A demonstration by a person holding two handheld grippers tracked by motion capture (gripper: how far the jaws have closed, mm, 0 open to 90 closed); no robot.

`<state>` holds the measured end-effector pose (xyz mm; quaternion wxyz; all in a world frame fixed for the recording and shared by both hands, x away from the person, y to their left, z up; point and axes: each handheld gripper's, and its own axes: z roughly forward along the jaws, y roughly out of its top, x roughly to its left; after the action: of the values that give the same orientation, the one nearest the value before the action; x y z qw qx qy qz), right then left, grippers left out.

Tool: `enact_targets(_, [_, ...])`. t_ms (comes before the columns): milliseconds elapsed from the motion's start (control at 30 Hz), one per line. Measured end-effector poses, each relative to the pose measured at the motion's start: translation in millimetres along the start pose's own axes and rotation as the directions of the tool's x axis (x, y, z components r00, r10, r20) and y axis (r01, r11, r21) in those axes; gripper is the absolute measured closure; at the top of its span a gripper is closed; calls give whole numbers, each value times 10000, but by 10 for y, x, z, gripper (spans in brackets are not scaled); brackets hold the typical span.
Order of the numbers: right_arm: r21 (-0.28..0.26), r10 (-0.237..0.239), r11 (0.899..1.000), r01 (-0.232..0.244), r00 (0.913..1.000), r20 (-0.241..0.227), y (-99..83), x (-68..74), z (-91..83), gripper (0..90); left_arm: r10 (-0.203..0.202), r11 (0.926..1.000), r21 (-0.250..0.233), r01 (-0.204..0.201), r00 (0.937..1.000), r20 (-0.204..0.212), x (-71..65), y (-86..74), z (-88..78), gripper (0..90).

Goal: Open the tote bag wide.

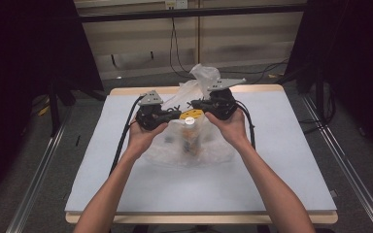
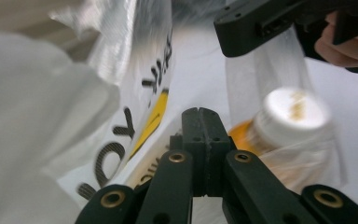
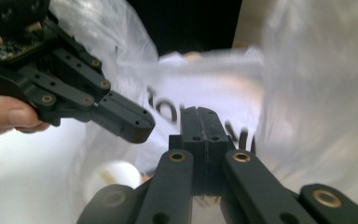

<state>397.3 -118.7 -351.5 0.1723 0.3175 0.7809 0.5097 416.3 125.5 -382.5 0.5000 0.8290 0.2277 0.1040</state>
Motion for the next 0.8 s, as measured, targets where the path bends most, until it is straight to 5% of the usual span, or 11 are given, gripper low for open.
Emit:
enact_targets(133, [908, -61, 9959, 55, 10000, 63, -257, -25, 193, 900, 57, 9968, 797, -61, 10000, 52, 43, -188, 180, 900])
enact_targets(567, [1938, 740, 9782, -746, 9972, 101, -871, -198, 302, 900, -13, 9787, 2054, -30, 9998, 205, 47, -509, 350, 900])
enact_targets(700, [2453, 690, 9672, -660, 9976, -35, -1060, -175, 312, 900, 80, 9680, 2506, -96, 9999, 75, 28, -643, 369, 900])
enact_targets(800, [2917, 522, 9550, -537, 9986, 129, -1186, -192, 309, 900, 546, 9442, 3259, -476, 9984, -125, 44, -764, 404, 900])
